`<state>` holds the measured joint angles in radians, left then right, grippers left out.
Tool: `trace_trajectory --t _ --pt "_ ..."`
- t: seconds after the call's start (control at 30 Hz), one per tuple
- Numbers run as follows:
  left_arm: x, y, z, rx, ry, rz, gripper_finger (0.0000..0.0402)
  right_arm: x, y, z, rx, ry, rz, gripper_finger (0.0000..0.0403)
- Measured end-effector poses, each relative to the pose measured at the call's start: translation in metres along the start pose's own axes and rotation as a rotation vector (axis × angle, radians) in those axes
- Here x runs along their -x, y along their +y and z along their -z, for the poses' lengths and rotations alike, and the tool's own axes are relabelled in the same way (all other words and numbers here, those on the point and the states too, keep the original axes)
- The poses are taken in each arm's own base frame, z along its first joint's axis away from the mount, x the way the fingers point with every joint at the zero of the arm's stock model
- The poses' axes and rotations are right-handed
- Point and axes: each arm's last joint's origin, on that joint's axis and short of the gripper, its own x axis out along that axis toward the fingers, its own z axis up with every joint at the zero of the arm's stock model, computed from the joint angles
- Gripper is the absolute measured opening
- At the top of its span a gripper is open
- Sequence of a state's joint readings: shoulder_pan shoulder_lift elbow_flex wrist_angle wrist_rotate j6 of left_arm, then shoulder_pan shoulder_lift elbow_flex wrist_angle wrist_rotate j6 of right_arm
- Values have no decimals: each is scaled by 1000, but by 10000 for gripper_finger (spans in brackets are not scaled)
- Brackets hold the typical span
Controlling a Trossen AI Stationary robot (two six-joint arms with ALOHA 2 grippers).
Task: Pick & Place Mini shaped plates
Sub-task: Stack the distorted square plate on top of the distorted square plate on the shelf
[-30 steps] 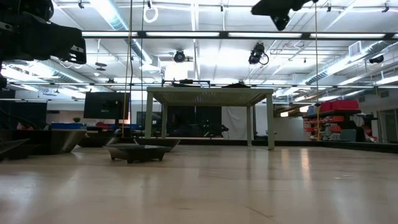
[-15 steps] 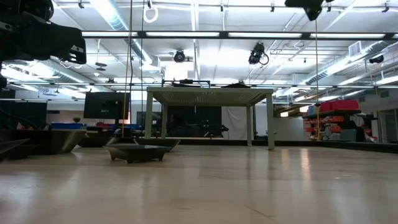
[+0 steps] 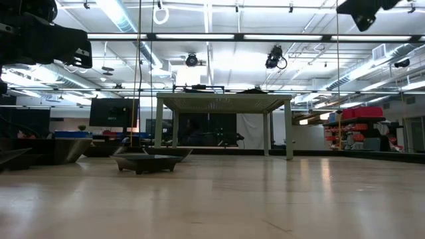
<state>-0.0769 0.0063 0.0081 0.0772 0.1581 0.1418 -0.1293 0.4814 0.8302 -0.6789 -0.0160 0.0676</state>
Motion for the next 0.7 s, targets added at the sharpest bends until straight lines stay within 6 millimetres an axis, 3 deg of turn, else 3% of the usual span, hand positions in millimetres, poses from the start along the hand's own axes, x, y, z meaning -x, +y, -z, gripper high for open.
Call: trace_trajectory --t 0.2,0.7 --pt "0 0 0 0 0 0 23 21 2 11 -31 -44 -33 6" --pt "0 0 0 0 0 0 23 60 1 12 -42 -152 -55 4"
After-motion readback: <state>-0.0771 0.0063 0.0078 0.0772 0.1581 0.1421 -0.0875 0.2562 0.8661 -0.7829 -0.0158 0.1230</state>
